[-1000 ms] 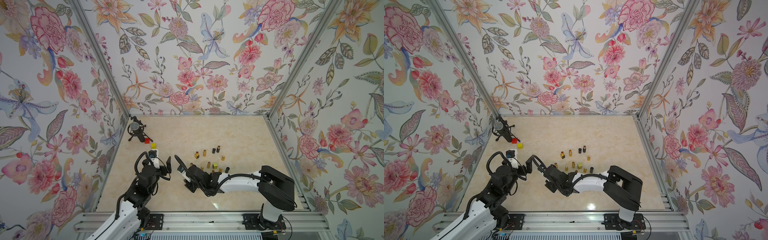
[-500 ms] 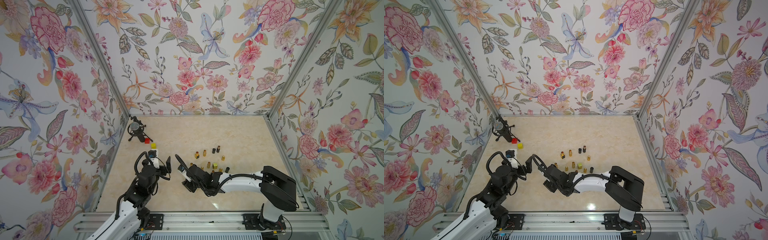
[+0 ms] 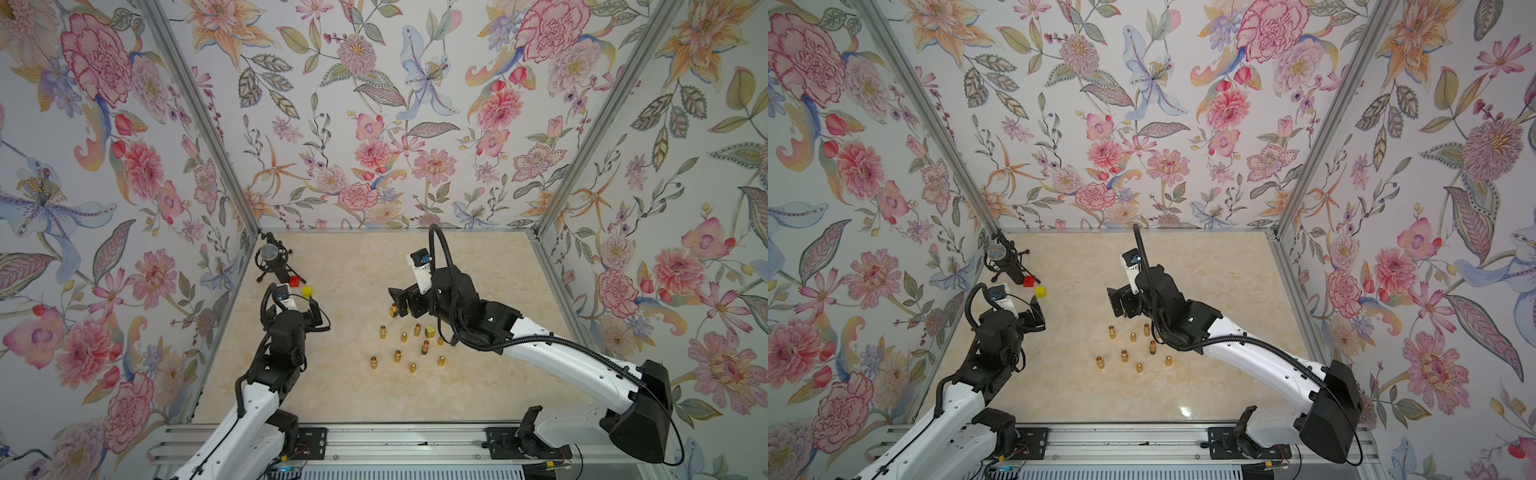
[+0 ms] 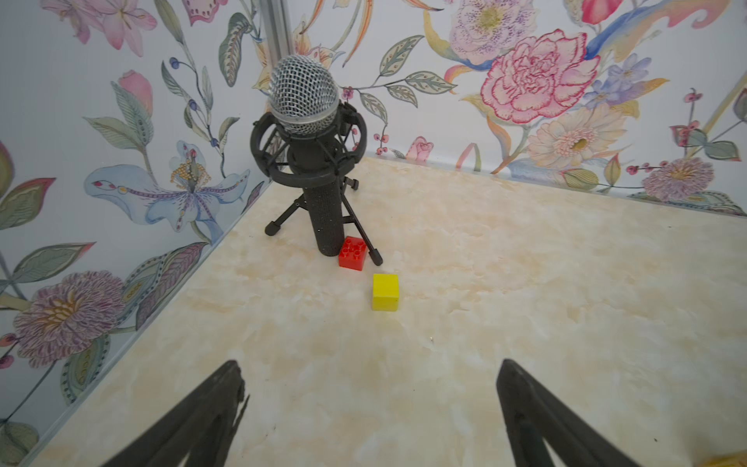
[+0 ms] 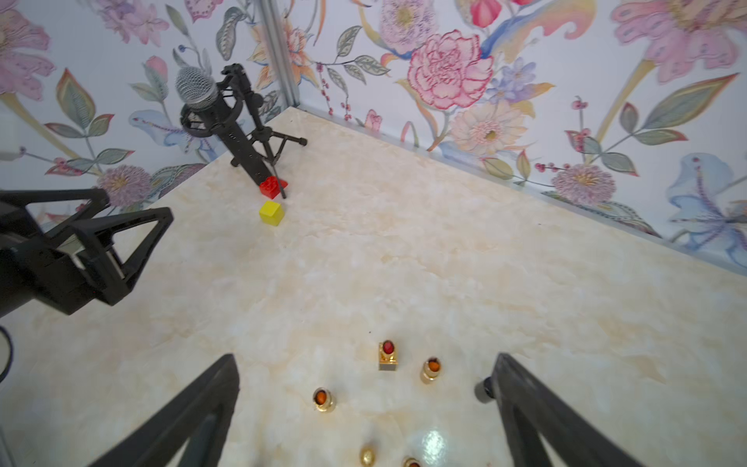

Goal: Open the lipstick cap
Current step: Reset both arms

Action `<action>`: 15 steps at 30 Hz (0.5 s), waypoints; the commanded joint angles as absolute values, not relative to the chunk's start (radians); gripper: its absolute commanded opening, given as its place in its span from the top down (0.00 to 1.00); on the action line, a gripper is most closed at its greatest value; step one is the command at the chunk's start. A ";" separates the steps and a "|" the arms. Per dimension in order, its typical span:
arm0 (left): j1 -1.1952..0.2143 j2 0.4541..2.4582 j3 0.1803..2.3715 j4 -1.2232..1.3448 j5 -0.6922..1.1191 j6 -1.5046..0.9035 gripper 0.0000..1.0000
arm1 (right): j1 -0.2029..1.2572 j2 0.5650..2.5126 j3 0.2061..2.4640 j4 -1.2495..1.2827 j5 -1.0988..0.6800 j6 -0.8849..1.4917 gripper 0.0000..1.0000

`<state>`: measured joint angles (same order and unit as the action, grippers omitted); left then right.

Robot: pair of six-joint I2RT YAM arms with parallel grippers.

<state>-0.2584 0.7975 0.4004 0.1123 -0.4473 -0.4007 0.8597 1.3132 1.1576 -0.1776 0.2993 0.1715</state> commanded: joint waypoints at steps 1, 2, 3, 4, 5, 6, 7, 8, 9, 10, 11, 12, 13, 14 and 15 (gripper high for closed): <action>-0.192 0.850 0.398 0.202 -0.602 -0.384 0.01 | 0.695 1.286 1.133 -0.306 0.469 0.219 0.00; -0.172 0.873 0.386 0.255 -0.626 -0.348 0.01 | 0.630 1.277 1.109 -0.309 0.512 0.239 0.00; -0.157 0.895 0.377 0.293 -0.649 -0.320 0.01 | 0.567 1.271 1.087 -0.310 0.538 0.255 0.00; -0.137 0.925 0.369 0.337 -0.672 -0.294 0.01 | 0.506 1.265 1.053 -0.302 0.579 0.265 0.00; -0.114 0.956 0.363 0.379 -0.674 -0.266 0.01 | 0.440 1.264 1.015 -0.287 0.627 0.278 0.00; -0.097 0.984 0.353 0.430 -0.674 -0.240 0.01 | 0.385 1.265 0.978 -0.261 0.656 0.279 0.00; -0.081 1.019 0.335 0.498 -0.674 -0.213 0.01 | 0.329 1.263 0.927 -0.219 0.691 0.282 0.00; -0.071 1.047 0.314 0.561 -0.666 -0.185 0.01 | 0.276 1.256 0.885 -0.192 0.693 0.293 0.00; -0.065 1.075 0.291 0.638 -0.651 -0.152 0.01 | 0.222 1.245 0.834 -0.151 0.690 0.309 0.00; -0.062 1.098 0.268 0.708 -0.635 -0.130 0.01 | 0.178 1.229 0.771 -0.081 0.690 0.306 0.00; -0.061 1.116 0.244 0.771 -0.619 -0.114 0.01 | 0.146 1.214 0.713 -0.011 0.693 0.294 0.00; -0.057 1.136 0.213 0.855 -0.590 -0.105 0.01 | 0.117 1.198 0.643 0.070 0.696 0.277 0.00; -0.046 1.155 0.187 0.921 -0.554 -0.106 0.01 | 0.089 1.183 0.583 0.140 0.689 0.266 0.00; -0.034 1.177 0.171 0.966 -0.519 -0.109 0.01 | 0.072 1.174 0.533 0.208 0.676 0.254 0.00; -0.025 1.205 0.169 1.027 -0.494 -0.106 0.01 | 0.058 1.168 0.479 0.272 0.670 0.244 0.00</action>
<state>-0.0513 1.1645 0.1944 0.7490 -0.5674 -0.1482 0.0776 1.2095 0.5514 0.0219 0.6495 0.2611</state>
